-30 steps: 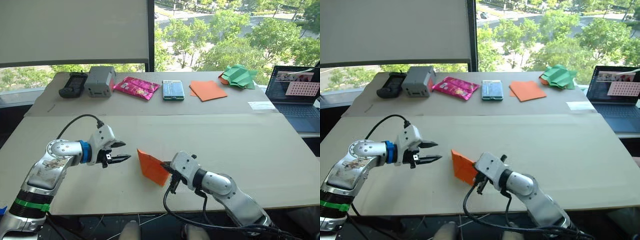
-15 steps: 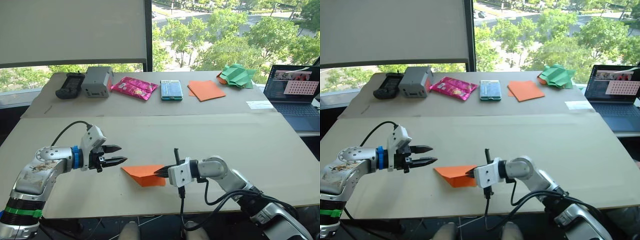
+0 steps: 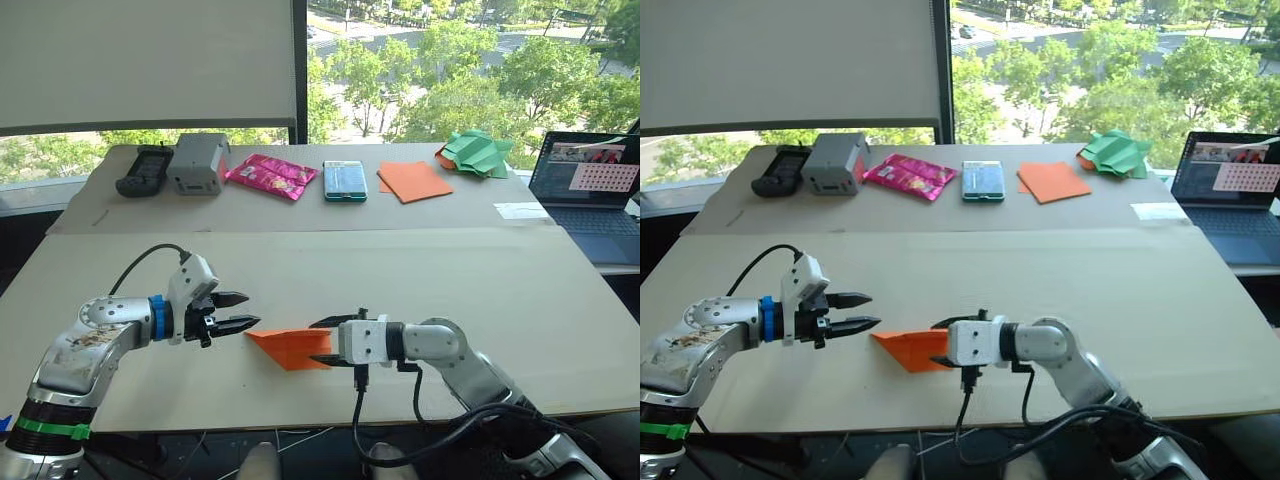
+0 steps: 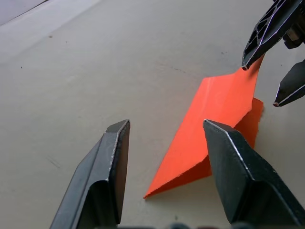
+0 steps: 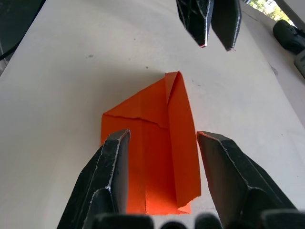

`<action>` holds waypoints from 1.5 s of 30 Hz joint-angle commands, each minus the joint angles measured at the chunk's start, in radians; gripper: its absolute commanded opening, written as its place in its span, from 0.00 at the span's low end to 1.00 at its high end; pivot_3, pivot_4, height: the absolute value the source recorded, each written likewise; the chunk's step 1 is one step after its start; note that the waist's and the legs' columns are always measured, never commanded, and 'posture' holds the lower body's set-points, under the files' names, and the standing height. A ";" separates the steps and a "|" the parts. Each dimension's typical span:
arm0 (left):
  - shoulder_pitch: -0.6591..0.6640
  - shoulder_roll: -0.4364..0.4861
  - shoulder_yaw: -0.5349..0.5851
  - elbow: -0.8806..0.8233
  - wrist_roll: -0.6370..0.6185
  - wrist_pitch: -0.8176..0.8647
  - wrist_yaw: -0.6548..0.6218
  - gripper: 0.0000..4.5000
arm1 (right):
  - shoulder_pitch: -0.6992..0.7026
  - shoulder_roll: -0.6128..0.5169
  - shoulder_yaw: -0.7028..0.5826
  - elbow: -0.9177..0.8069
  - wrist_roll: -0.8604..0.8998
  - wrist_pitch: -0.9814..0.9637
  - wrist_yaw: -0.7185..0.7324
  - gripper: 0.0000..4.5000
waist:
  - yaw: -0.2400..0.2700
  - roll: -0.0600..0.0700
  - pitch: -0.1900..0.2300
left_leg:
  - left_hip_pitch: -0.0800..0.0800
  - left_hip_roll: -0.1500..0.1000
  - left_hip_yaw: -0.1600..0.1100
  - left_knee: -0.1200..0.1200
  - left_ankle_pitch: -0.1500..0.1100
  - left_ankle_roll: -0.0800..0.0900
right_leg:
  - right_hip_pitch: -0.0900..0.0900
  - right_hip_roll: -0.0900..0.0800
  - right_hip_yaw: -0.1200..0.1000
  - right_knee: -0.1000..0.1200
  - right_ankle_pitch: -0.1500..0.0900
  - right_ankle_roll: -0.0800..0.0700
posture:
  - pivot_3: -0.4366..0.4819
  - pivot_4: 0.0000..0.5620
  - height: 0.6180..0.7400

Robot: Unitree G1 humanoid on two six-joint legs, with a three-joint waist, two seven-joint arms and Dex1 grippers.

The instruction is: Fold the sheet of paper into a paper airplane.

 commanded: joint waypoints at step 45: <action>-0.012 -0.010 -0.245 0.190 0.333 -0.438 -0.075 0.00 | 0.003 -0.038 0.021 0.010 -0.082 -0.005 0.023 0.09 | 0.009 0.003 -0.002 | -0.001 0.000 0.001 0.001 0.000 0.000 | -0.001 0.000 0.000 0.000 0.000 0.000 | 0.48 0.27 0.72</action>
